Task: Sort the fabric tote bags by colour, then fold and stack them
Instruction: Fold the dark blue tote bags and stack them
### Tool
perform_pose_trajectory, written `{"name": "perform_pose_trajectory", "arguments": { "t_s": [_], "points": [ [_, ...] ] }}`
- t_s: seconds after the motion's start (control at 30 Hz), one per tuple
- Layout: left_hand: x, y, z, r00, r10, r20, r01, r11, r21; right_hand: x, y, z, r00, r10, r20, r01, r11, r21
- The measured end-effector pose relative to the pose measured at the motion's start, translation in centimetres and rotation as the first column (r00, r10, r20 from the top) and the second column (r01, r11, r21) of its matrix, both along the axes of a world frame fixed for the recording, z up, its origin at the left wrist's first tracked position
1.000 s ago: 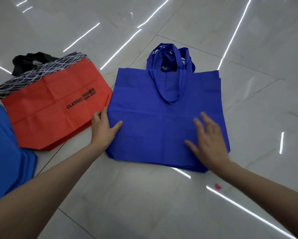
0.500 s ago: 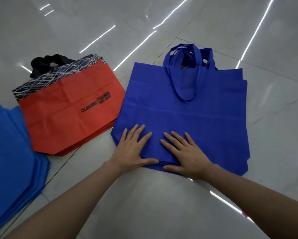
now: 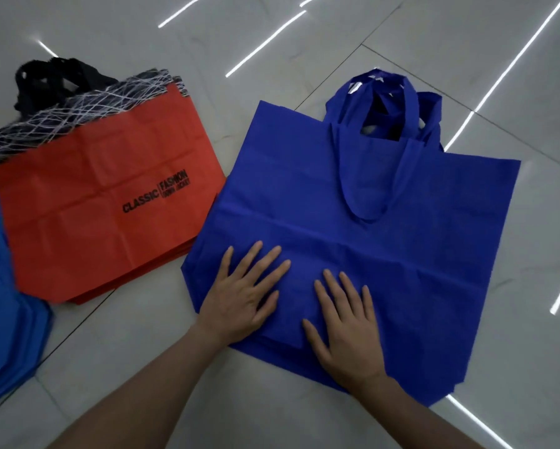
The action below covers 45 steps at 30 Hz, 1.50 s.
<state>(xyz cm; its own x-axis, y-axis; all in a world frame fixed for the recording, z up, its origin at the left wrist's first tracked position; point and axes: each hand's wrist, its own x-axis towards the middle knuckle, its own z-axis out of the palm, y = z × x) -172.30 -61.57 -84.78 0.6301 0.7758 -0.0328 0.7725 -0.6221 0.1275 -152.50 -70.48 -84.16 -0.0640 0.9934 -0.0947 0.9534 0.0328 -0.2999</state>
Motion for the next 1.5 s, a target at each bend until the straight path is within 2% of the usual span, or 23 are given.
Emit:
{"name": "perform_pose_trajectory", "arguments": {
  "t_s": [0.47,0.57,0.8,0.9,0.97,1.07,1.17,1.27,1.3,1.37,1.43,1.5],
  "points": [
    [-0.4,0.1,0.1,0.998,-0.024,0.057,0.025,0.999,-0.027,0.0,-0.1,-0.3,0.998,0.038,0.049,-0.037,0.999,-0.005],
    [-0.5,0.3,-0.1,0.997,-0.022,0.076,0.023,1.0,-0.017,-0.2,0.1,-0.2,0.997,0.04,0.063,-0.042,0.999,0.034],
    [1.3,1.1,0.9,0.988,0.028,0.152,-0.03,0.999,0.014,-0.6,0.6,-0.3,0.997,-0.052,0.053,0.041,0.98,0.193],
    [2.0,3.2,2.2,0.988,0.013,0.151,-0.008,0.999,-0.034,-0.9,2.8,1.3,0.985,-0.169,0.024,0.161,0.965,0.206],
    [1.9,4.9,3.7,0.983,-0.003,0.185,0.04,0.98,-0.196,-0.3,4.4,3.4,0.966,-0.258,-0.031,0.26,0.961,0.096],
    [0.0,7.4,5.9,0.95,-0.053,0.309,0.199,0.864,-0.463,2.3,5.0,5.1,0.922,-0.346,-0.173,0.331,0.937,-0.109],
    [-3.3,8.6,7.8,0.913,-0.192,0.36,0.34,0.846,-0.41,4.5,5.1,6.3,0.83,-0.458,-0.319,0.393,0.885,-0.249],
    [-5.6,8.5,8.4,0.9,-0.28,0.335,0.392,0.857,-0.335,4.7,5.1,7.4,0.78,-0.456,-0.429,0.341,0.884,-0.319],
    [-5.7,8.2,8.1,0.897,-0.248,0.367,0.369,0.875,-0.313,4.5,4.9,7.8,0.78,-0.44,-0.444,0.311,0.889,-0.336],
    [-5.4,7.6,7.5,0.869,-0.009,0.495,0.203,0.918,-0.34,3.7,4.7,9.0,0.795,-0.402,-0.455,0.261,0.903,-0.341],
    [-4.9,7.0,7.2,0.749,0.267,0.607,0.041,0.894,-0.445,2.7,4.1,10.5,0.792,-0.393,-0.468,0.239,0.904,-0.356],
    [-4.9,6.4,7.1,0.663,0.368,0.652,-0.02,0.88,-0.475,1.9,2.9,12.0,0.757,-0.44,-0.482,0.25,0.878,-0.409]
  ]
}}
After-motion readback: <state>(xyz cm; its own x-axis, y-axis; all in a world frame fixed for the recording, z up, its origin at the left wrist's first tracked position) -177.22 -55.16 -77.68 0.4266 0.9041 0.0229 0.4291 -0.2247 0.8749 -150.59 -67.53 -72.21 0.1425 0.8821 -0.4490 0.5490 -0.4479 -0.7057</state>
